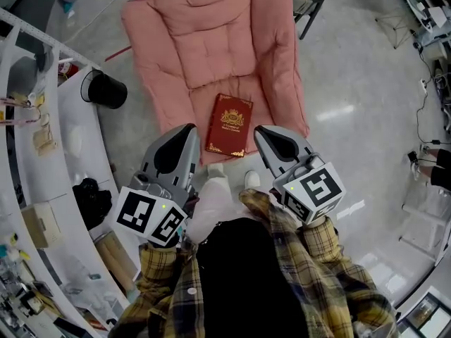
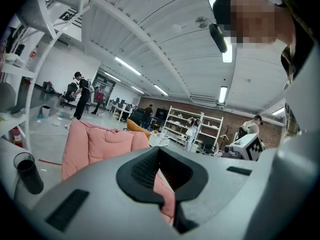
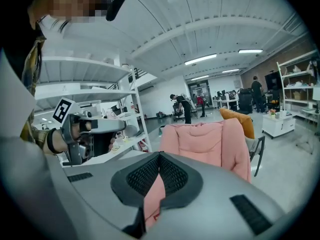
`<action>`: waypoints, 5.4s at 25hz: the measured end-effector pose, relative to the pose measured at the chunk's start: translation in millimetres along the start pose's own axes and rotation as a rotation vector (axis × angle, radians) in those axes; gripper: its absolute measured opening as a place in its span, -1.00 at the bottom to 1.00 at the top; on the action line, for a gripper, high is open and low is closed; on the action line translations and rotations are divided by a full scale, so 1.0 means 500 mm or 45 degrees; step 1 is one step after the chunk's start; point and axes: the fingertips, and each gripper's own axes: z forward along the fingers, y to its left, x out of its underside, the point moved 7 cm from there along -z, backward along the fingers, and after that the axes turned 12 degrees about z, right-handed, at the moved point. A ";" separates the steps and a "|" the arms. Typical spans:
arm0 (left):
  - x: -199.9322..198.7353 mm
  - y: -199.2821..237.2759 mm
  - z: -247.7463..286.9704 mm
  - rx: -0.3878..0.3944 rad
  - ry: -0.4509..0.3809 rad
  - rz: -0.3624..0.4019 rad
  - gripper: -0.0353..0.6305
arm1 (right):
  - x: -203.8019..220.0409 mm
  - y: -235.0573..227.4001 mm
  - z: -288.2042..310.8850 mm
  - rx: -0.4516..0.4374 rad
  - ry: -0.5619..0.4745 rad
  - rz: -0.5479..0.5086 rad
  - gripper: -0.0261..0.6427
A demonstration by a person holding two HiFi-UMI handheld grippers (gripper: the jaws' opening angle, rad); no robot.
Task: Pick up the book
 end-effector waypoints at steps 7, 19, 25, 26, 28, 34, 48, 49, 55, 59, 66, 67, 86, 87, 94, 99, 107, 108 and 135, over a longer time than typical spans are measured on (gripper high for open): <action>0.031 0.083 0.048 0.155 0.093 0.007 -0.88 | 0.022 -0.019 0.077 0.145 0.024 0.057 -0.87; 0.184 0.090 0.168 0.266 0.265 -0.047 -0.88 | 0.133 -0.133 0.119 0.234 0.109 0.228 -0.87; 0.301 0.082 0.222 0.246 0.367 -0.089 -0.88 | 0.220 -0.220 0.133 0.248 0.152 0.314 -0.87; 0.316 0.082 0.232 0.246 0.376 -0.096 -0.88 | 0.235 -0.234 0.140 0.244 0.155 0.322 -0.87; 0.346 0.080 0.252 0.251 0.396 -0.103 -0.88 | 0.265 -0.256 0.154 0.234 0.165 0.339 -0.87; 0.431 0.075 0.290 0.271 0.456 -0.097 -0.88 | 0.358 -0.303 0.182 0.219 0.197 0.427 -0.87; 0.626 0.079 0.326 0.290 0.590 -0.127 -0.88 | 0.587 -0.377 0.206 0.215 0.366 0.758 -0.85; 0.634 0.078 0.327 0.294 0.595 -0.127 -0.88 | 0.601 -0.380 0.206 0.210 0.368 0.798 -0.80; 0.668 0.080 0.326 0.297 0.613 -0.139 -0.88 | 0.685 -0.395 0.217 0.175 0.451 0.979 -0.37; 0.685 0.083 0.320 0.303 0.620 -0.153 -0.88 | 0.741 -0.395 0.229 0.136 0.527 1.125 -0.12; 0.694 0.100 0.317 0.313 0.605 -0.169 -0.88 | 0.817 -0.403 0.251 0.135 0.582 1.348 0.04; 0.693 0.104 0.316 0.313 0.601 -0.167 -0.88 | 0.824 -0.406 0.254 0.133 0.569 1.383 0.05; 0.706 0.135 0.308 0.316 0.592 -0.180 -0.88 | 0.935 -0.412 0.309 -0.184 0.551 1.819 0.11; 0.706 0.136 0.307 0.314 0.591 -0.182 -0.88 | 0.929 -0.411 0.314 -0.221 0.527 1.829 0.11; 0.702 0.129 0.300 0.301 0.574 -0.192 -0.88 | 0.899 -0.402 0.316 -0.317 0.422 1.780 0.10; 0.692 0.139 0.308 0.295 0.557 -0.202 -0.88 | 0.863 -0.400 0.350 -0.362 0.337 1.785 0.10; 0.681 0.152 0.316 0.283 0.545 -0.203 -0.88 | 0.797 -0.423 0.410 -0.379 0.246 1.744 0.09; 0.678 0.152 0.316 0.281 0.542 -0.203 -0.88 | 0.792 -0.421 0.413 -0.374 0.266 1.729 0.08; 0.397 0.115 0.294 0.246 0.393 -0.130 -0.88 | 0.471 -0.352 0.325 -0.167 0.420 1.449 -0.15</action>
